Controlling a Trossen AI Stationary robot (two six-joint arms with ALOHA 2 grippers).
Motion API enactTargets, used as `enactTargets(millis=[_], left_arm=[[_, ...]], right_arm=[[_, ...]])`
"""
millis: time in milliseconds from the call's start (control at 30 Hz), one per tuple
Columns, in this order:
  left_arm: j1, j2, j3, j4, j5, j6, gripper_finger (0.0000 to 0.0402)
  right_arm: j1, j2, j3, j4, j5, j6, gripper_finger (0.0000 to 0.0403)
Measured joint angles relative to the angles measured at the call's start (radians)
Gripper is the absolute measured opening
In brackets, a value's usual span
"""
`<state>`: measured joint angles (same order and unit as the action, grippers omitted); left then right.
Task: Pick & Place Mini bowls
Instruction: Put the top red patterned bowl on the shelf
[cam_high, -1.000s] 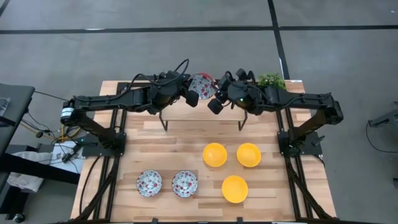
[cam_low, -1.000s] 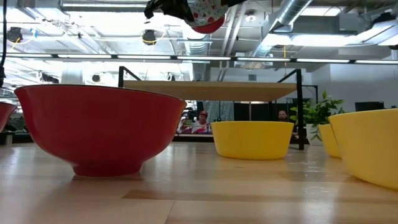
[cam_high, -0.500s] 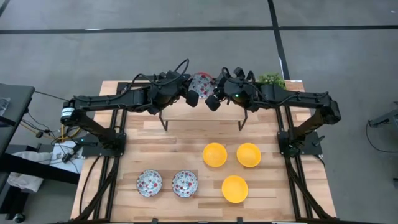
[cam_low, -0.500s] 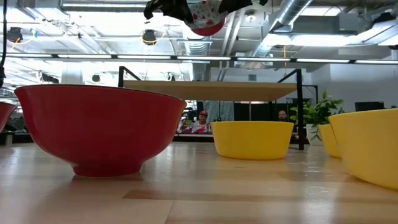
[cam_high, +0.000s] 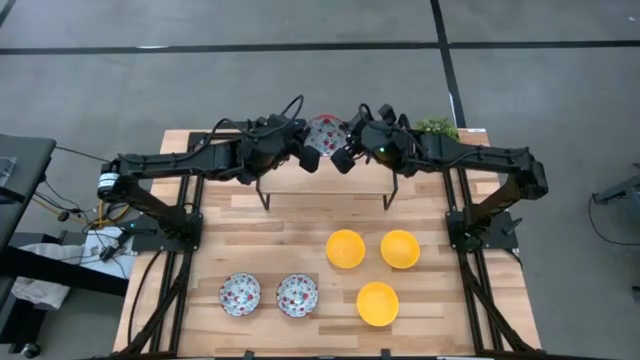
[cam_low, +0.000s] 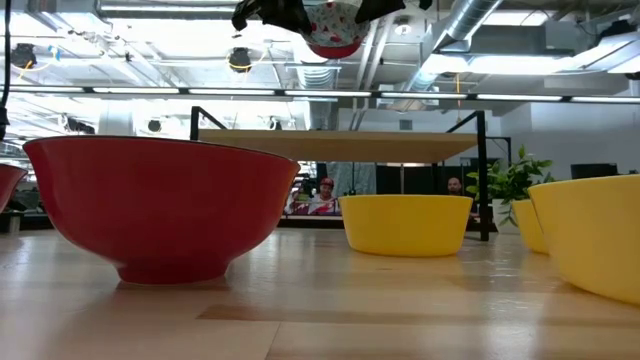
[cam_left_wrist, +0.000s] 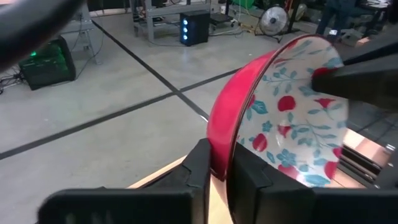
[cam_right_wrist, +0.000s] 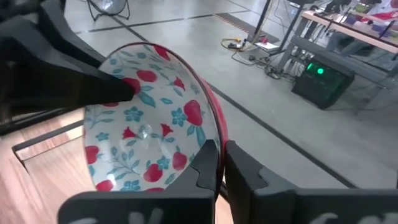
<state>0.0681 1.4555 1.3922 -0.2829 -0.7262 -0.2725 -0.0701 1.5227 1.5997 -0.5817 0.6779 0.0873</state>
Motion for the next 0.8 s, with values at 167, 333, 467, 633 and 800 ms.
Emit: enactTargets(millis=[167, 333, 467, 633, 800], left_arm=[[-0.003, -0.001, 0.0, -0.003, 0.02, 0.012, 0.0074], [-0.005, -0.002, 0.005, 0.011, 0.033, 0.017, 0.0101], [-0.002, -0.003, 0.005, 0.01, 0.024, 0.036, 0.0123], [-0.003, -0.025, 0.002, -0.003, 0.039, 0.07, 0.0146], [-0.006, -0.074, 0.001, 0.007, 0.045, 0.152, 0.0157]], right_arm=[[-0.001, 0.0, -0.001, -0.006, -0.017, -0.013, 0.0001], [0.005, 0.006, -0.003, 0.0, -0.071, -0.01, 0.0001], [0.01, 0.005, -0.003, 0.002, -0.075, 0.001, 0.0001], [0.004, 0.003, 0.001, -0.066, -0.073, 0.068, 0.0001], [-0.017, 0.0, 0.001, -0.138, -0.104, 0.089, 0.0001]])
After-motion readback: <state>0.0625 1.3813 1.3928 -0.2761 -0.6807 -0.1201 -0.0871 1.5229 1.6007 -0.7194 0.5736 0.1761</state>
